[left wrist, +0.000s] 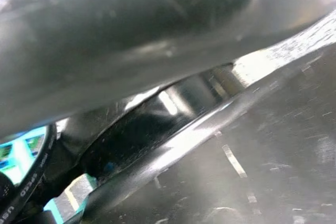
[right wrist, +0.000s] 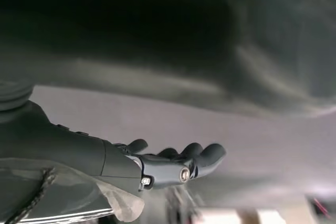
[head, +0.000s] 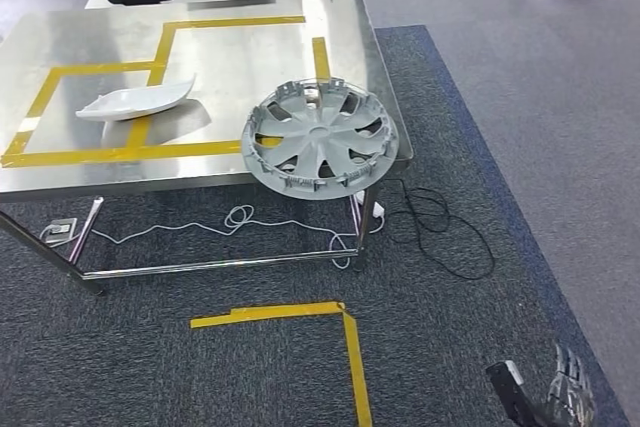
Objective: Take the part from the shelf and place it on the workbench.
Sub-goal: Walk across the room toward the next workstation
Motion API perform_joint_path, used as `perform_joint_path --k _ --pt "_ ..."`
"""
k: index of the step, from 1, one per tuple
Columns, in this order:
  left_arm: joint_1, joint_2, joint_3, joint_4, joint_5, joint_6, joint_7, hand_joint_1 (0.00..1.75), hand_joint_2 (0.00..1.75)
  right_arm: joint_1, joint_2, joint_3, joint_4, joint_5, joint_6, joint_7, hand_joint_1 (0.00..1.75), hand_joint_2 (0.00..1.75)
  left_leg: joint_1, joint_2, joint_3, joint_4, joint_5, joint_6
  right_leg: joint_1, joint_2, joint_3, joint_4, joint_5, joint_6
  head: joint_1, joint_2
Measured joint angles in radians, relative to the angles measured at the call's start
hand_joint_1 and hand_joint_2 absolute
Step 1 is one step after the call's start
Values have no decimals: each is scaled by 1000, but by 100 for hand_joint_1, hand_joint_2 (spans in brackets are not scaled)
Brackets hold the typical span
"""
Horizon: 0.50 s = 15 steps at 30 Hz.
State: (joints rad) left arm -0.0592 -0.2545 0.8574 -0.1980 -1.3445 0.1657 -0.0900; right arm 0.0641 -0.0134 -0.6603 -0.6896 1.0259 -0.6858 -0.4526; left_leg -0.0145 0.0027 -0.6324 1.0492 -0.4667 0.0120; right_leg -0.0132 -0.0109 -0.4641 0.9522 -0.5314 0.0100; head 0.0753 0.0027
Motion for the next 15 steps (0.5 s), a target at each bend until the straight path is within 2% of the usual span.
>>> perform_joint_path --k 2,3,4,5,6,7,9,10,11,13,14,15 --pt "-1 0 5 0 0 3 -1 0 0 -20 8 -48 117 10 25 55 0 0 7 -1 -25 113 -103 -12 -1 -1 -20 3 20 -9 -4 0" --pt "-2 0 7 0 0 3 -1 0 0 -27 13 -69 171 20 45 97 0 0 10 -1 -33 174 -138 -17 -1 -3 -31 6 30 -9 -5 0" --pt "-3 -1 9 0 0 4 -2 0 0 -32 19 -86 217 30 66 140 0 0 13 -1 -33 216 -150 -21 0 -4 -44 12 38 -9 -4 0" --pt "-3 -1 10 0 -1 5 -3 0 0 -35 26 -100 256 39 88 181 0 0 16 -1 -19 226 -140 -23 0 -6 -60 19 46 -8 -4 0" --pt "-3 -1 11 0 -1 8 -4 0 0 -39 32 -111 289 46 106 214 0 0 18 -1 11 198 -115 -24 -1 -6 -77 26 53 -6 -4 0" --pt "-3 -1 12 0 -1 11 -5 0 0 -42 38 -119 316 50 120 237 0 0 21 -1 56 137 -89 -24 -1 -5 -93 34 59 -4 -5 0" --pt "-6 -1 13 0 -2 16 -6 0 0 -48 48 -132 360 54 135 261 0 0 20 -4 143 -2 -71 -18 0 -3 -117 46 71 4 -4 0" --pt "-7 -2 13 0 -2 18 -7 0 0 -50 52 -138 376 55 143 271 0 0 18 -6 166 -44 -70 -13 0 -3 -124 47 79 10 -5 0" --pt "-8 -2 13 0 -2 19 -7 0 0 -54 55 -143 390 56 156 286 0 44 15 -7 172 -63 -73 -8 -1 -2 -128 46 88 17 -5 0" --pt "-8 -3 14 0 -2 20 -9 0 0 -60 62 -155 413 52 198 339 0 131 14 -4 159 -70 -55 4 -4 0 -134 42 101 31 -6 0" --pt "-8 -3 15 0 -3 20 -11 0 0 -62 66 -163 422 49 220 368 0 175 14 -2 152 -74 -46 13 -5 1 -141 49 89 35 -5 0" --pt "-9 -3 15 0 -3 20 -13 0 0 -64 71 -170 430 45 240 396 0 175 16 0 141 -77 -34 22 -6 4 -153 74 58 39 -3 0"
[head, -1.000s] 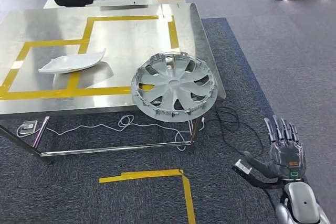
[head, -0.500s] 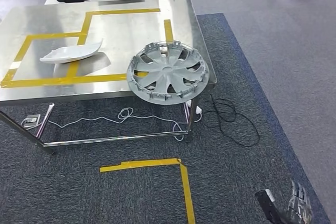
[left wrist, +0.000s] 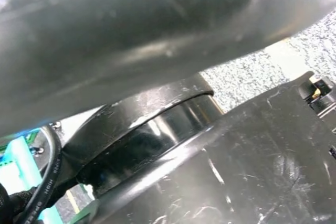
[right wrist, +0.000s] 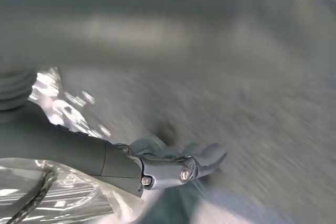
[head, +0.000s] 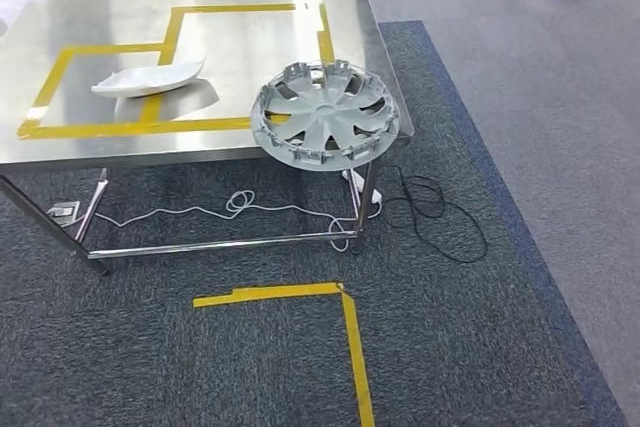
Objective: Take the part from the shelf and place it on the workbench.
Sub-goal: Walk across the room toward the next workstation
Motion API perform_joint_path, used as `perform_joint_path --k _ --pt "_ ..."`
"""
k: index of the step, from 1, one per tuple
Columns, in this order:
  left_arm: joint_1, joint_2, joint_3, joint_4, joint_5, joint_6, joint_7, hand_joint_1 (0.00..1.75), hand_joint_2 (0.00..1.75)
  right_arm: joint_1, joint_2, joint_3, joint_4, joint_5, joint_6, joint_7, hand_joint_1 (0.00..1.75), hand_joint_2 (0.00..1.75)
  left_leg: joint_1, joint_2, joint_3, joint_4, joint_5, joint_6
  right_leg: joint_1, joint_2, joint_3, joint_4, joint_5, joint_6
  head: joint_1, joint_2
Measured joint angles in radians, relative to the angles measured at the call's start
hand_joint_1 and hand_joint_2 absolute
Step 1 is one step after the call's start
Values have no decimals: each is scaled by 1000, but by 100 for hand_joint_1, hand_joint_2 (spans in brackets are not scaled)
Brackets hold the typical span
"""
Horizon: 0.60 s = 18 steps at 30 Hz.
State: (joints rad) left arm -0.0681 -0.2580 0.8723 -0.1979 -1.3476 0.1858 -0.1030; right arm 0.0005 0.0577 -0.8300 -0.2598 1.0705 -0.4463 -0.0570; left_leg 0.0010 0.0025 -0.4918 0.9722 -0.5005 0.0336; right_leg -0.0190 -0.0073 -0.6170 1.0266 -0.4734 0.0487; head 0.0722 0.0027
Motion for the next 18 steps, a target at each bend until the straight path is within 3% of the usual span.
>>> perform_joint_path --k 3,4,5,6,8,10,11,13,14,15,18 --pt "-1 0 0 0 -1 1 -4 0 0 -5 20 -17 18 -5 34 42 0 175 -5 4 -43 1 33 13 -1 4 -52 175 -136 2 8 0" --pt "0 0 0 0 -1 1 -5 0 0 -8 27 -21 22 -5 40 46 0 175 -9 6 -59 4 44 14 -1 4 -56 224 -154 2 9 0" --pt "0 0 0 0 -1 2 -5 0 0 -10 34 -23 25 -4 44 47 0 175 -12 8 -76 7 54 15 0 4 -45 243 -150 1 9 0" --pt "-1 0 0 0 -1 2 -6 0 0 -12 40 -25 28 -3 47 47 0 175 -13 9 -91 11 63 14 0 4 -15 224 -126 -1 8 0" --pt "-1 -1 0 0 -1 3 -6 0 0 -18 48 -28 31 -2 48 44 0 175 -15 10 -116 20 78 10 4 4 86 94 -79 -9 9 0" --pt "-1 -2 1 0 -1 4 -6 0 0 -25 55 -30 33 0 47 37 0 175 -15 10 -130 26 95 2 10 5 172 -39 -79 -17 8 0" --pt "-1 -2 1 0 -1 5 -6 0 0 -27 59 -30 34 1 47 33 0 175 -13 11 -134 25 103 -3 13 6 186 -71 -87 -18 8 0" --pt "-1 -3 1 0 0 9 -7 0 0 -29 68 -30 36 6 46 30 0 175 -11 11 -139 21 119 -15 15 5 179 -83 -76 -25 9 0" --pt "0 -3 1 0 0 11 -7 0 0 -30 73 -30 38 8 46 32 0 175 -10 9 -144 25 110 -21 13 3 171 -85 -66 -32 9 0" --pt "1 -2 1 0 1 13 -7 0 0 -32 76 -30 40 10 45 35 0 175 -9 6 -151 44 81 -27 10 1 162 -88 -53 -40 6 0" --pt "2 0 2 0 2 16 -7 0 0 -34 83 -31 43 14 46 44 0 175 -1 2 -181 205 -69 -45 8 -4 130 -83 -21 -50 0 0"
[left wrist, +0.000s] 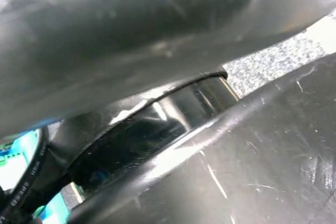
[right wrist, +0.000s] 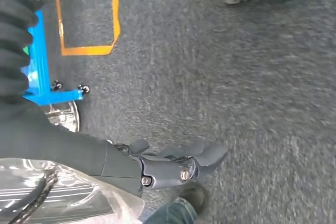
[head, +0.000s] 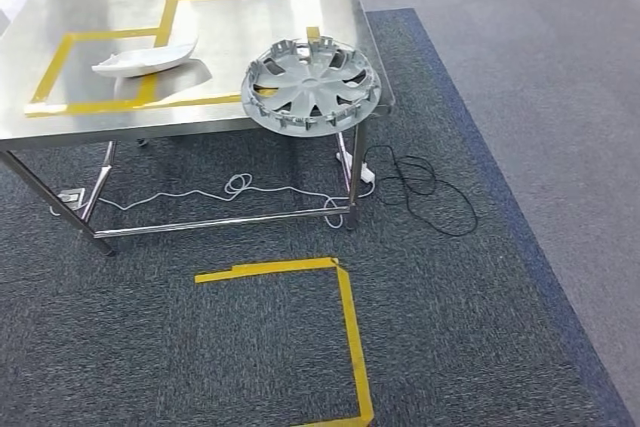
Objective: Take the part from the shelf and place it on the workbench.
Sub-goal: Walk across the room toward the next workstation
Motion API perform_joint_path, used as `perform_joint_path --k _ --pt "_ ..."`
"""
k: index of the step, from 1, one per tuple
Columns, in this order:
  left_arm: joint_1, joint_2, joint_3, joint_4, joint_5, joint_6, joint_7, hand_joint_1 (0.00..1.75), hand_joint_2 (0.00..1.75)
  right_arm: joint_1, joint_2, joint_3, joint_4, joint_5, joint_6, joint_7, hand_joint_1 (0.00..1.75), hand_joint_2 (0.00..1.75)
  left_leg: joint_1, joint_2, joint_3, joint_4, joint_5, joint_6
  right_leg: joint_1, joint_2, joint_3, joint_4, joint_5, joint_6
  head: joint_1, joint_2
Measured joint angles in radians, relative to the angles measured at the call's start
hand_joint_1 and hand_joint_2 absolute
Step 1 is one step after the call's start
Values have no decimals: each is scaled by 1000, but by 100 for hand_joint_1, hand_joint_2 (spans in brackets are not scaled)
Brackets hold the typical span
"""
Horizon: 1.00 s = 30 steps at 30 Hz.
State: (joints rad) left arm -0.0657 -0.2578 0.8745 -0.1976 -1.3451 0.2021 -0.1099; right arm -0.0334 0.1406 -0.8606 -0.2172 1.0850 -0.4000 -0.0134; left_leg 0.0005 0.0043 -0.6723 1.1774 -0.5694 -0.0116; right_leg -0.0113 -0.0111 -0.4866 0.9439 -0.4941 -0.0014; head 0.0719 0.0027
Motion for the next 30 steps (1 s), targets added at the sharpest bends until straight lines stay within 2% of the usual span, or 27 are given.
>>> perform_joint_path --k 1,2,3,4,5,6,7,8,9,10,11,12,13,15,16,17,18,19,20,21,22,23,24,26,27,28,30 --pt "0 1 0 0 0 0 0 0 0 0 2 0 0 1 1 4 0 175 3 0 -4 57 -25 -5 0 -1 -15 7 9 1 0 0" --pt "0 1 1 0 0 1 0 0 0 0 3 0 0 2 1 8 0 175 6 0 2 90 -26 -8 0 -2 -33 15 17 1 0 0" --pt "0 2 1 0 0 1 0 0 0 0 4 0 1 3 3 13 0 175 9 0 23 90 -7 -11 -1 -3 -52 25 23 3 0 0" --pt "-1 2 1 0 0 1 0 0 0 0 5 0 1 4 5 17 0 175 12 0 60 53 21 -13 -2 -4 -69 36 28 6 0 0" --pt "-2 3 1 0 0 2 -1 0 0 0 7 0 1 6 9 19 0 175 15 0 107 -10 37 -15 -3 -4 -85 47 32 9 0 0" --pt "-3 3 1 0 0 2 -2 0 0 -1 7 0 1 8 12 21 0 175 15 -2 153 -80 41 -14 -3 -4 -98 57 36 14 0 0" --pt "-4 2 1 0 0 2 -4 0 0 -1 8 0 1 10 14 22 0 175 14 -5 186 -134 36 -11 -2 -3 -106 63 42 20 1 0" --pt "-6 2 1 0 0 2 -7 0 0 -2 8 0 1 12 15 22 0 175 12 -7 201 -166 26 -5 -2 -3 -112 65 49 26 0 0" --pt "-6 1 1 0 0 3 -9 0 0 -2 9 0 1 13 16 22 0 175 7 -9 204 -177 25 4 -2 -3 -115 64 59 34 1 0" --pt "-6 1 1 0 -1 3 -11 0 0 -1 9 0 2 15 16 21 0 175 6 -8 195 -177 33 15 -4 -2 -118 62 66 41 1 0" --pt "-5 1 2 0 -1 3 -13 0 0 0 10 0 2 15 16 20 0 175 6 -6 185 -179 42 26 -6 -1 -124 64 62 47 1 0" --pt "-5 2 2 0 -2 3 -14 0 0 1 10 0 2 14 16 18 0 175 5 -4 173 -180 53 38 -8 1 -132 79 38 52 3 0" --pt "-4 1 2 0 -2 3 -15 0 0 2 10 0 3 12 16 15 0 175 6 -1 159 -182 66 48 -9 4 -147 113 -6 54 4 0" --pt "-5 1 2 0 -3 3 -16 0 0 1 10 -1 3 7 16 10 0 175 1 1 128 -182 93 59 -9 7 -178 230 -114 55 8 0" --pt "-5 1 2 0 -3 3 -16 0 0 1 10 -1 3 6 17 8 0 175 -2 1 111 -181 106 60 -8 8 -187 292 -146 55 8 0" --pt "-4 1 2 0 -3 3 -16 0 0 0 10 -1 3 4 18 6 0 175 -5 2 94 -180 119 61 -8 8 -183 334 -150 54 8 0" --pt "-4 1 2 0 -3 3 -16 0 0 0 10 -2 3 3 19 4 0 175 -8 3 76 -179 132 61 -8 8 -166 348 -130 52 9 0" --pt "-4 1 2 0 -3 3 -16 0 0 0 10 -3 3 0 20 1 0 175 -10 3 60 -179 145 60 -6 8 -132 328 -97 48 8 0" --pt "-5 1 3 0 -3 3 -17 0 0 -1 10 -4 3 -5 23 -3 0 175 -12 3 47 -178 158 59 -4 9 -80 274 -68 42 9 0" --pt "-5 1 3 0 -3 3 -17 0 0 -3 10 -7 3 -11 28 -8 0 175 -14 3 37 -177 169 56 1 8 -15 193 -58 36 9 0" --pt "-6 0 3 0 -3 3 -17 0 0 -6 10 -11 3 -17 32 -13 0 175 -15 3 30 -176 181 52 5 8 46 104 -66 29 10 0" --pt "-6 -1 3 0 -3 3 -17 0 0 -9 10 -14 3 -22 37 -18 0 175 -15 3 25 -176 193 47 9 10 90 36 -82 25 10 0" --pt "-7 -2 3 0 -3 3 -18 0 0 -11 10 -19 3 -27 40 -20 0 175 -14 4 22 -178 205 41 12 10 113 -7 -94 21 10 0" --pt "-6 -2 3 0 -2 3 -18 0 0 -12 10 -25 3 -34 47 -22 0 175 -10 4 17 -182 220 28 13 9 104 -19 -84 12 10 0" --pt "-4 -2 4 0 -2 3 -17 0 0 -11 10 -28 4 -36 49 -22 0 175 -9 2 13 -173 202 21 12 7 93 -19 -72 5 9 0" --pt "-2 -1 4 0 -2 3 -17 0 0 -11 10 -31 4 -37 50 -22 0 175 -7 1 7 -148 162 14 10 4 81 -20 -58 -2 7 0" --pt "-1 0 4 0 -2 3 -17 0 0 -10 10 -35 5 -38 51 -21 0 175 -2 0 -10 -37 43 2 9 -1 51 -16 -32 -10 3 0"
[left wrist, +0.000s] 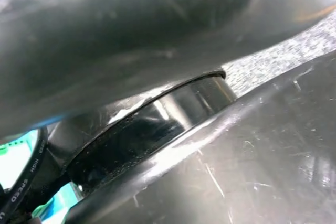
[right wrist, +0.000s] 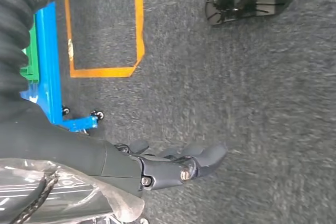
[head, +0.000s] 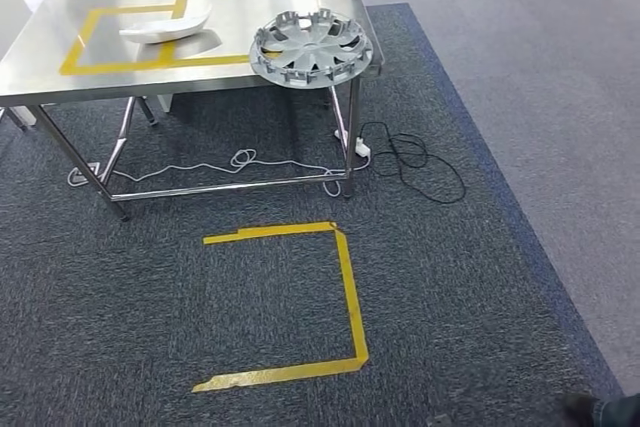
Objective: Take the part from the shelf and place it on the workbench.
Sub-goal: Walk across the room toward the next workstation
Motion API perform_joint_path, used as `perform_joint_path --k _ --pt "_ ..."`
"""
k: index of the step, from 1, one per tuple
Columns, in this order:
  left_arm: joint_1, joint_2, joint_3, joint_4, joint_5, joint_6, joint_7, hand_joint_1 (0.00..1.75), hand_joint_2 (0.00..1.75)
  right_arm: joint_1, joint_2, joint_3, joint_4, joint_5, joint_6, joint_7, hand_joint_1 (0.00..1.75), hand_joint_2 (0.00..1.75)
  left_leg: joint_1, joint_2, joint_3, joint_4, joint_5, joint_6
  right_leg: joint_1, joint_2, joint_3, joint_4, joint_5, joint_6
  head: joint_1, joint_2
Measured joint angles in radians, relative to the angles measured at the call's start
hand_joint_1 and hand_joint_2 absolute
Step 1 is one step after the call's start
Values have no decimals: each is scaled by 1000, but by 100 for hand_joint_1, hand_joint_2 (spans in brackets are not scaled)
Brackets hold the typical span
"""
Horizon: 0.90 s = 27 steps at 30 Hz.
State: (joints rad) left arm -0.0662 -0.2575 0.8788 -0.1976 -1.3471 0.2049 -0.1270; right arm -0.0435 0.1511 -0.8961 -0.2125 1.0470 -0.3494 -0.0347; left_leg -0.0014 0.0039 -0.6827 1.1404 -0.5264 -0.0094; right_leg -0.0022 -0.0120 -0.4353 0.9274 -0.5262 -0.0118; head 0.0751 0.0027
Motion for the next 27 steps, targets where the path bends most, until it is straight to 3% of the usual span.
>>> perform_joint_path --k 1,2,4,5,6,8,10,12,14,16,17,18,19,22,23,27 --pt "0 1 0 0 0 0 0 0 0 0 0 -2 0 0 0 0 0 175 2 0 -6 69 -40 -5 0 -2 -18 4 13 0 -1 0" --pt "0 1 0 0 0 0 0 0 0 0 0 -4 0 0 0 0 0 175 4 0 -6 125 -53 -8 0 -4 -37 11 25 1 -1 0" --pt "0 2 0 0 0 0 0 0 0 0 0 -6 0 0 0 0 0 175 9 0 27 153 -9 -12 -1 -7 -79 31 45 4 -1 0" --pt "-1 3 0 0 1 0 0 0 0 0 0 -6 0 0 0 0 0 131 11 0 66 117 20 -12 -1 -7 -101 42 53 6 -1 0" --pt "-1 3 0 0 1 2 0 0 0 -1 0 -7 0 0 0 -1 0 87 12 0 119 53 27 -11 -1 -7 -122 54 60 10 -1 0" --pt "-3 3 0 0 2 8 0 0 0 -1 1 -8 0 0 -2 -3 0 0 10 -2 216 -92 -8 -1 1 -6 -150 72 73 21 0 0" --pt "-3 2 0 0 3 16 0 0 0 -1 1 -10 0 0 -6 -6 0 0 5 -4 246 -158 -36 18 0 -7 -161 76 89 34 2 0" --pt "-1 3 1 0 5 20 0 0 0 1 1 -13 0 0 -10 -8 0 0 4 0 233 -163 -22 38 -5 -4 -173 87 86 46 2 0" --pt "0 3 2 0 6 20 0 0 0 4 1 -15 0 -5 -14 -11 0 0 5 4 212 -167 -2 54 -8 4 -208 163 23 55 6 0" --pt "0 2 5 0 7 20 0 0 0 5 2 -19 0 -13 -15 -17 0 0 2 5 188 -166 15 59 -8 8 -252 294 -62 59 10 0" --pt "1 2 7 0 8 20 0 0 0 6 2 -22 0 -16 -15 -20 0 0 0 6 177 -165 24 59 -8 8 -260 342 -86 60 10 0" --pt "2 3 9 0 8 20 0 0 0 7 3 -26 0 -18 -15 -23 0 0 -2 6 167 -164 32 58 -8 8 -250 355 -92 59 10 0" --pt "3 3 11 0 8 20 0 0 0 8 3 -29 0 -19 -15 -24 0 0 -3 6 158 -163 38 57 -8 8 -218 324 -78 57 10 0" --pt "3 2 14 0 9 20 0 0 0 6 3 -34 0 -21 -15 -26 0 0 -6 6 143 -155 51 49 -6 9 -68 104 -18 47 10 0" --pt "3 1 14 0 9 20 0 0 0 5 4 -36 0 -22 -15 -28 0 0 -9 7 139 -151 52 45 -6 10 -43 56 -13 44 9 0" --pt "2 3 17 0 9 21 1 0 0 9 8 -41 0 -30 -13 -29 0 0 -12 6 131 -145 58 59 -2 7 -35 31 -12 40 8 0"
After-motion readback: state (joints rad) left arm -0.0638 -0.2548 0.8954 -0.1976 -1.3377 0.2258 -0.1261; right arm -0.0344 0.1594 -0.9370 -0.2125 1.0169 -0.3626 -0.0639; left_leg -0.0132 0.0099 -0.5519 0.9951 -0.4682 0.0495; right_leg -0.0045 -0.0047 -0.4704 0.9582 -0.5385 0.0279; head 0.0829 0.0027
